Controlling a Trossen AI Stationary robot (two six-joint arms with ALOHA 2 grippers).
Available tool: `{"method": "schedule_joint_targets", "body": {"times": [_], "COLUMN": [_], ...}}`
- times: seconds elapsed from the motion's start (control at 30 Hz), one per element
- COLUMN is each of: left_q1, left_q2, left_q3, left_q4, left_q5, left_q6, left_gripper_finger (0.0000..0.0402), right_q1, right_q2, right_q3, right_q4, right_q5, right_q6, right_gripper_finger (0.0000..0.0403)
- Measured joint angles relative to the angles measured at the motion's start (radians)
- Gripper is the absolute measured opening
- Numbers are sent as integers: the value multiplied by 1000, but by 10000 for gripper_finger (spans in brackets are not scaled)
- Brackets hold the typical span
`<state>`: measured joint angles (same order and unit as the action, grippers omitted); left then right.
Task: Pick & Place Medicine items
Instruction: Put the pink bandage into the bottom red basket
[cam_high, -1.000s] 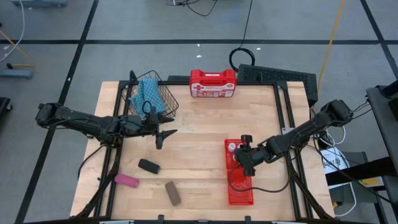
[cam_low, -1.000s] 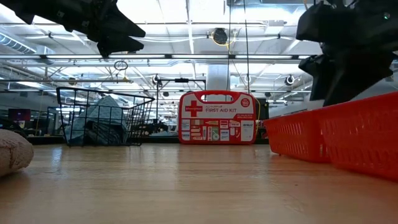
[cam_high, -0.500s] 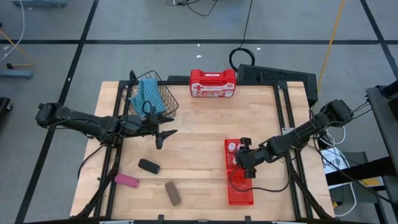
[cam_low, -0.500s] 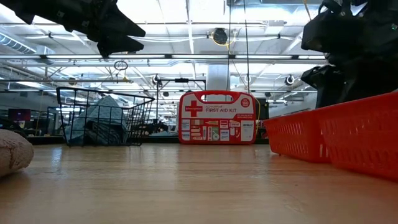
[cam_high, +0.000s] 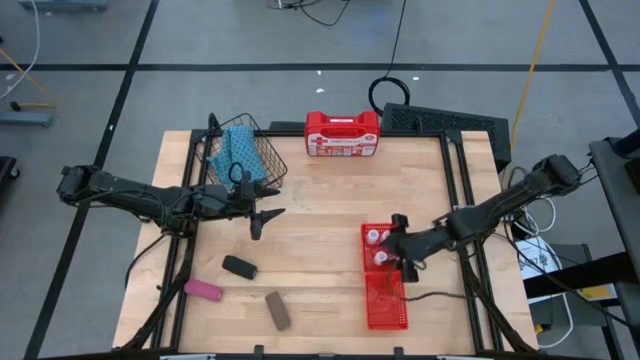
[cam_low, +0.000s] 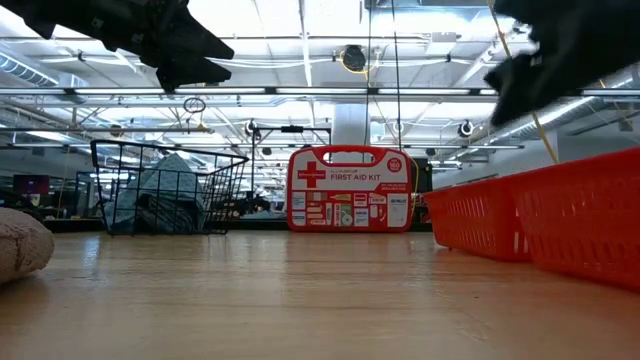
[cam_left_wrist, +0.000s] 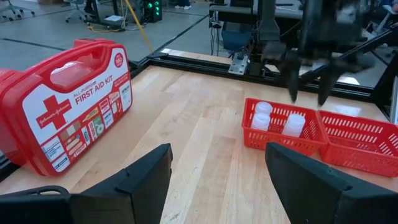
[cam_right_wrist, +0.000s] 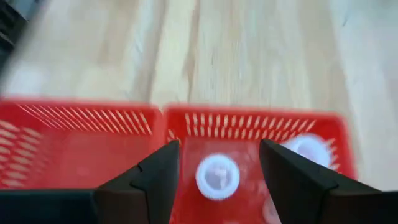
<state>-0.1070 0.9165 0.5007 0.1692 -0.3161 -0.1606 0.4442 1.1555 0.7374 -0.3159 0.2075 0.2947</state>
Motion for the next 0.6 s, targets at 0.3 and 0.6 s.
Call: {"method": "schedule_joint_targets", "body": {"times": [0.3, 0.6], "left_q1": [0, 0], "left_q2": [0, 0], "left_q3": [0, 0], "left_q4": [15, 37], "left_q5": [0, 53], "left_q6": [-16, -175], "left_gripper_finger": [269, 269], "right_q1": [0, 0], "right_q2": [-250, -271], "right_q3": [0, -41], "right_q4": [149, 291], "right_q5": [249, 316], "right_q6": [-218, -370], "right_gripper_finger": [199, 196]}}
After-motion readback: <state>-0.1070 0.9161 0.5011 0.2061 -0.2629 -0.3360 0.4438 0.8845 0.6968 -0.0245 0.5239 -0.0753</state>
